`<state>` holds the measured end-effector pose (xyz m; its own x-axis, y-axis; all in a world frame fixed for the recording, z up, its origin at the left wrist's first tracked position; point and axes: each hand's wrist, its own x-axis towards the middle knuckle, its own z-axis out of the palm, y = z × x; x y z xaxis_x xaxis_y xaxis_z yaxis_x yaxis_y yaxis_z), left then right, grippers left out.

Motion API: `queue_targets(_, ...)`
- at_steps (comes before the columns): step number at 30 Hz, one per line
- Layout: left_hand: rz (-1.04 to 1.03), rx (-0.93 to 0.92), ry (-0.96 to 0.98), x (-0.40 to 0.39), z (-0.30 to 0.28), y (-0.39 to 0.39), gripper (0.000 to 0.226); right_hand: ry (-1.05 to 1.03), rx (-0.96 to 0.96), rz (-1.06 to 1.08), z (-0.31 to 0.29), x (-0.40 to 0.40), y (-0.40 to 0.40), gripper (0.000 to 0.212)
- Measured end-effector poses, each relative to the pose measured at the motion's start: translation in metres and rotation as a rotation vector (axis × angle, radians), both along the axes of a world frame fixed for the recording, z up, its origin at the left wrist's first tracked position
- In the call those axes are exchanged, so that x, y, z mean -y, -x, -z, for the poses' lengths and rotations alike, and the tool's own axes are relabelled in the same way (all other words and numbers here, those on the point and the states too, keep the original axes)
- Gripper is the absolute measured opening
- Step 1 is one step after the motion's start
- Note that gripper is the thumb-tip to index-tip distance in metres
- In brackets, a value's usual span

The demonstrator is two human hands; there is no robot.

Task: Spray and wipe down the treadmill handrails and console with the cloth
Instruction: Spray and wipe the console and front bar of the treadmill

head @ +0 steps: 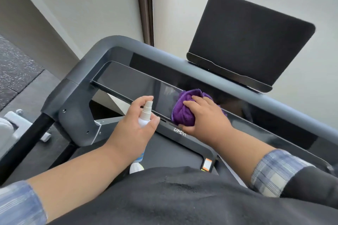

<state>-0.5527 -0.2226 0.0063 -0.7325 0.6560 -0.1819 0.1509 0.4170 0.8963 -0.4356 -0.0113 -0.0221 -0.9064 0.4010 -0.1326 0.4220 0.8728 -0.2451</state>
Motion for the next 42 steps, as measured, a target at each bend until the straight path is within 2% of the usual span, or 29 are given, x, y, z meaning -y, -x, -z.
queue_targets(6,0.059,-0.021,-0.053,0.008,0.008,0.038,0.047,-0.067,0.113,0.054,0.0,0.012,0.007,0.088)
queue_targets(13,0.06,-0.038,-0.064,0.039,0.007,0.079,0.045,-0.143,0.067,-0.046,0.001,0.046,0.104,0.089)
queue_targets(19,0.076,-0.064,-0.027,0.059,0.01,0.097,0.056,-0.134,0.08,-0.118,0.004,0.075,0.182,0.09)
queue_targets(25,0.145,-0.009,-0.058,0.048,0.007,0.102,0.044,0.002,0.04,-0.005,-0.003,0.061,0.129,0.087)
queue_targets(28,0.148,0.031,-0.078,0.05,0.009,0.105,0.044,-0.001,0.083,0.037,-0.004,0.057,0.105,0.088)
queue_targets(31,0.114,0.046,-0.07,0.06,0.011,0.112,0.043,-0.066,0.131,0.02,-0.004,0.061,0.116,0.089)
queue_targets(36,0.044,0.054,-0.047,0.081,0.012,0.12,0.042,-0.151,0.134,-0.072,-0.005,0.077,0.162,0.088)
queue_targets(42,-0.017,0.062,-0.027,0.101,0.016,0.124,0.043,-0.186,0.12,-0.161,0.001,0.11,0.253,0.087)
